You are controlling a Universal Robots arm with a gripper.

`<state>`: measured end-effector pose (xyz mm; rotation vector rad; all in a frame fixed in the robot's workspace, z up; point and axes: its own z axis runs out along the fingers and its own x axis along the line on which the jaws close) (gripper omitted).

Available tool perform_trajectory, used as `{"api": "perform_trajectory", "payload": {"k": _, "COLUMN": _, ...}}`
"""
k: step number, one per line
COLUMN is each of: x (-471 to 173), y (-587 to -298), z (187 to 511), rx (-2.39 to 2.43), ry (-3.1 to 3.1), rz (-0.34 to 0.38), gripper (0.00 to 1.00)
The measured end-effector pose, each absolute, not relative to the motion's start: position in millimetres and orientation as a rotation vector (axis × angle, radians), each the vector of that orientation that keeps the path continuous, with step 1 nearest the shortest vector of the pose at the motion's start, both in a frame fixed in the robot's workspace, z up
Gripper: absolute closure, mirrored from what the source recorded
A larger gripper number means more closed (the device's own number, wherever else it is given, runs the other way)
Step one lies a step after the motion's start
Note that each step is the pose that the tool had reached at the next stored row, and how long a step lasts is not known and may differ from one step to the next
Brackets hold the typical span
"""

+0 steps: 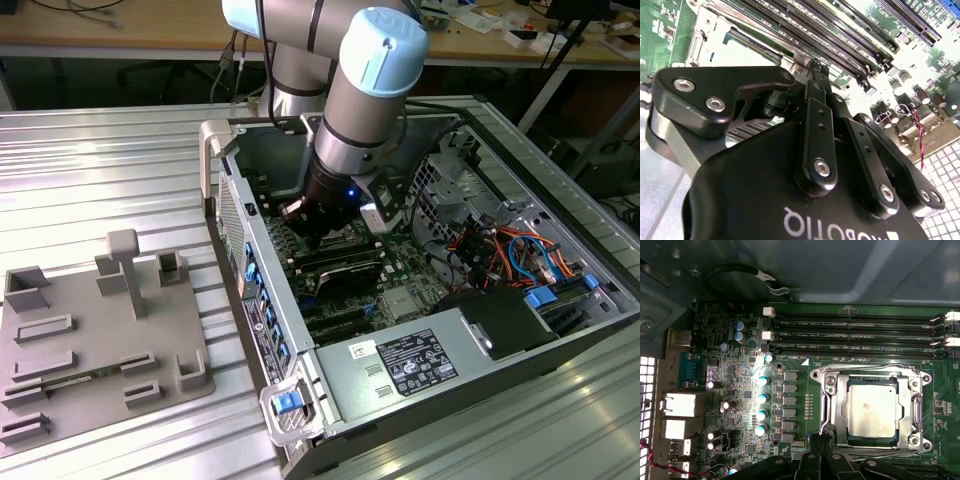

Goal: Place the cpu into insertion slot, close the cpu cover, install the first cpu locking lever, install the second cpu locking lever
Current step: 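Install the second cpu locking lever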

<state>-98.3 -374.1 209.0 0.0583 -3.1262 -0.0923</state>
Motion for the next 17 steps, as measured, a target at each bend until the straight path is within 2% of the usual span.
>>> {"api": "perform_trajectory", "payload": {"k": 12, "x": -97, "y": -374, "z": 242, "rx": 0.058, "ry": -3.126, "rz": -0.092, "gripper": 0.89}}
{"api": "perform_trajectory", "payload": {"k": 17, "x": -64, "y": -373, "z": 243, "rx": 0.058, "ry": -3.125, "rz": -0.09, "gripper": 0.89}}
